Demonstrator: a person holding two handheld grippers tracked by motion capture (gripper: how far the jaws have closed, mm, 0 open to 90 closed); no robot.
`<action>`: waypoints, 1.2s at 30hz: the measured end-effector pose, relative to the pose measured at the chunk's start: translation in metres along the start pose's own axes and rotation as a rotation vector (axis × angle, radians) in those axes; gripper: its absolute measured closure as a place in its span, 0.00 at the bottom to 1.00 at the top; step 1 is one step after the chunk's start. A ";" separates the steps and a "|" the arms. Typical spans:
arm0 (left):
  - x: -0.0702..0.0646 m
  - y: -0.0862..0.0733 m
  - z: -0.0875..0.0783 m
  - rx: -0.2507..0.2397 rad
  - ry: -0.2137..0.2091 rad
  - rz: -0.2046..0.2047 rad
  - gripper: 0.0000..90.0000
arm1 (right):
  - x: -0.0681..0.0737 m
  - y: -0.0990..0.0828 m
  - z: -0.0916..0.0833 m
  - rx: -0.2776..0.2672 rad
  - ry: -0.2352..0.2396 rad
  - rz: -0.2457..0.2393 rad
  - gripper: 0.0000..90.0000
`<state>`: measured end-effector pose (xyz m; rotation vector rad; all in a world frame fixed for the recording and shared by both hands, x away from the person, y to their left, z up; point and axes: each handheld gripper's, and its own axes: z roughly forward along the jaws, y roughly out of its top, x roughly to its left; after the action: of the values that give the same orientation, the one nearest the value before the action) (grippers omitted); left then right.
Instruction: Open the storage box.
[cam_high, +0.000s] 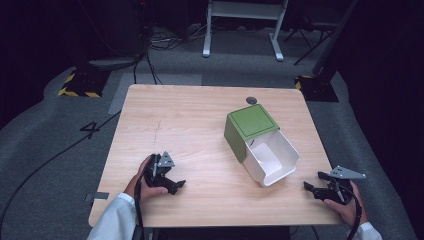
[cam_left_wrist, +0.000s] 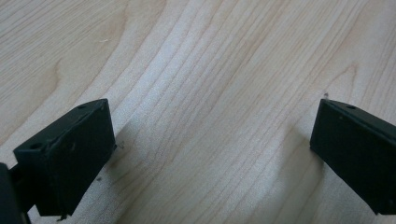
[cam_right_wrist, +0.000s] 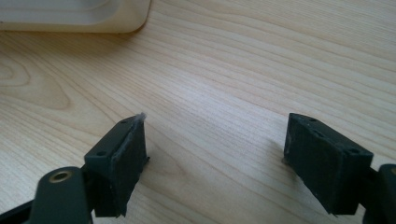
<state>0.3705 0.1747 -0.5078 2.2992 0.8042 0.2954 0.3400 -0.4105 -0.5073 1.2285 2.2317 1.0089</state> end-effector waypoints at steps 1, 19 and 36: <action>0.000 0.000 0.000 0.000 0.000 0.000 0.00 | 0.000 -0.001 -0.001 -0.001 -0.002 -0.002 0.23; 0.000 0.000 0.000 -0.001 0.000 -0.001 0.00 | 0.000 -0.001 -0.001 -0.001 -0.020 0.014 0.24; 0.000 0.000 0.000 0.000 -0.001 0.000 0.00 | 0.000 -0.001 -0.001 -0.001 -0.022 0.016 0.23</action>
<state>0.3705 0.1747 -0.5078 2.2989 0.8043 0.2946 0.3388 -0.4108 -0.5075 1.2529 2.2078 0.9984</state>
